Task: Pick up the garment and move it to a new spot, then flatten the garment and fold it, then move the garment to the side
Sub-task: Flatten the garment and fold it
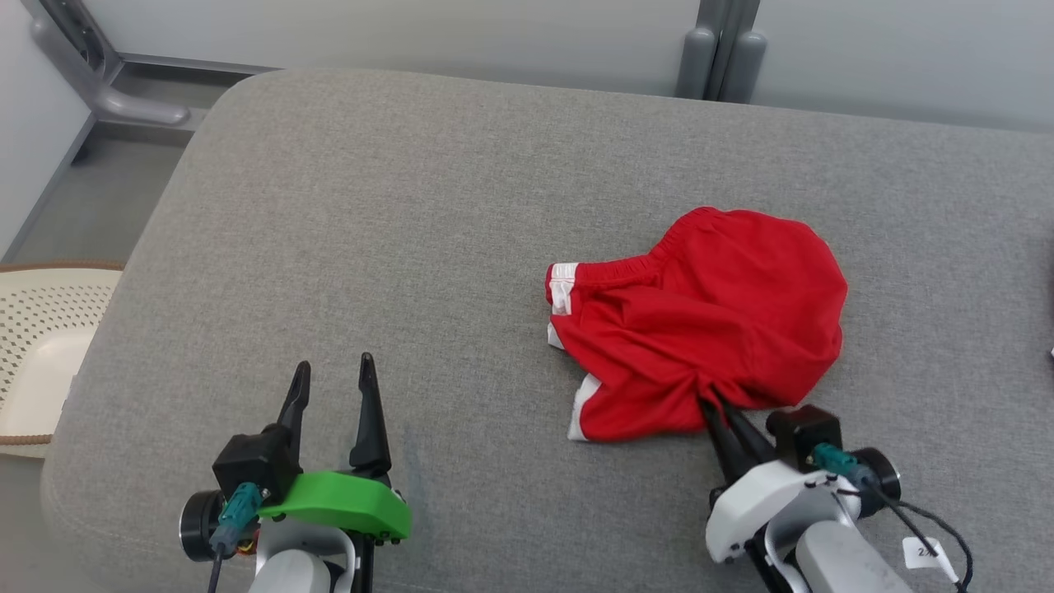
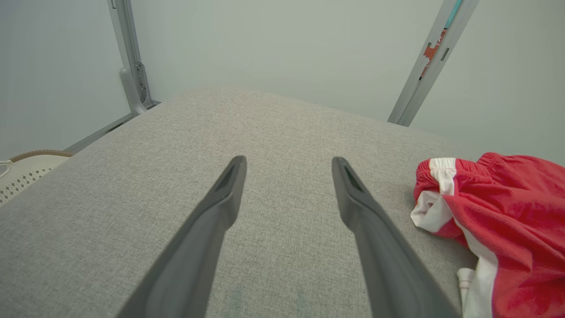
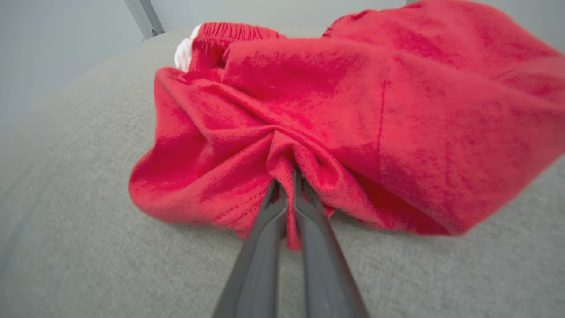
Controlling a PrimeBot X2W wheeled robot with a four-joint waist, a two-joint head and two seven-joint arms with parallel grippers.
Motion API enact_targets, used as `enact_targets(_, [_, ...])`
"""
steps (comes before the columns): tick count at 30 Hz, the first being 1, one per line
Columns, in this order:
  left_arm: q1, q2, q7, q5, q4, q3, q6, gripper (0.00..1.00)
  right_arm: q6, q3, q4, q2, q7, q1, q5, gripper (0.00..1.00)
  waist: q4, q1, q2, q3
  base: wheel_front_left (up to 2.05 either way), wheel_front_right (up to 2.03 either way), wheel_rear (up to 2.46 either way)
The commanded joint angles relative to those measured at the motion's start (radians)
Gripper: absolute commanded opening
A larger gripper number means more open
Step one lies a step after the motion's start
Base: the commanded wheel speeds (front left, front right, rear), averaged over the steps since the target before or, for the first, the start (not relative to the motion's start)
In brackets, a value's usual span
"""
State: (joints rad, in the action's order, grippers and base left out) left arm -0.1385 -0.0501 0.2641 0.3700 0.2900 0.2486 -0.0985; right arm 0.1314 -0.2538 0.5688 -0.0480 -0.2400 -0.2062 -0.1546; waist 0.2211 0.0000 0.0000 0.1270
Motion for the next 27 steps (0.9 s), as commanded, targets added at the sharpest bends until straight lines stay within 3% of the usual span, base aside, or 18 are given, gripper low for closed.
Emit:
enact_targets(1, [0.003,-0.001,0.0,0.0,-0.008,-0.008,-0.005,1.0,-0.002,0.029,-0.026,-0.004,-0.01,-0.026,0.0,0.0,-0.006,0.0,0.0,0.001,0.0,0.0,0.0])
enact_targets(6, [0.006,-0.001,0.0,0.001,-0.017,-0.015,-0.004,1.0,-0.002,0.155,-0.108,-0.017,0.003,-0.078,0.043,0.0,-0.018,0.0,0.0,0.007,0.0,0.0,0.0])
enact_targets(9, [-0.008,-0.001,0.0,0.01,-0.022,0.003,-0.002,1.0,-0.002,0.223,-0.13,-0.064,0.039,-0.117,0.058,0.0,-0.012,0.0,0.0,0.022,0.0,0.0,0.0])
enact_targets(18, [-0.068,-0.002,0.0,0.024,-0.033,0.062,0.006,1.0,-0.002,0.285,0.022,-0.265,0.136,-0.267,0.067,0.0,0.039,0.0,0.0,0.099,0.0,0.0,0.0])
enact_targets(22, [-0.077,-0.002,0.0,0.02,-0.038,0.066,-0.002,1.0,-0.002,0.28,0.106,-0.302,0.155,-0.328,0.07,0.0,0.043,0.0,0.0,0.118,0.0,0.0,0.0])
enact_targets(23, [-0.078,-0.001,0.0,0.018,-0.037,0.066,-0.002,1.0,-0.002,0.276,0.125,-0.304,0.152,-0.339,0.071,0.28,0.041,0.0,0.0,0.119,0.0,0.0,0.0])
enact_targets(24, [-0.077,-0.002,0.0,0.016,-0.036,0.065,-0.002,1.0,-0.002,0.273,0.135,-0.301,0.145,-0.345,0.071,0.71,0.037,0.0,0.0,0.117,0.0,0.0,0.0])
enact_targets(25, [-0.076,-0.001,0.0,0.014,-0.035,0.064,-0.001,1.0,-0.002,0.278,0.14,-0.296,0.122,-0.354,0.068,1.0,0.033,0.0,0.0,0.114,0.0,0.0,0.0])
enact_targets(27, [-0.079,-0.001,0.0,0.008,-0.035,0.066,0.001,1.0,-0.002,0.281,0.141,-0.291,0.081,-0.356,0.069,1.0,0.024,0.0,0.0,0.105,0.0,0.0,0.0])
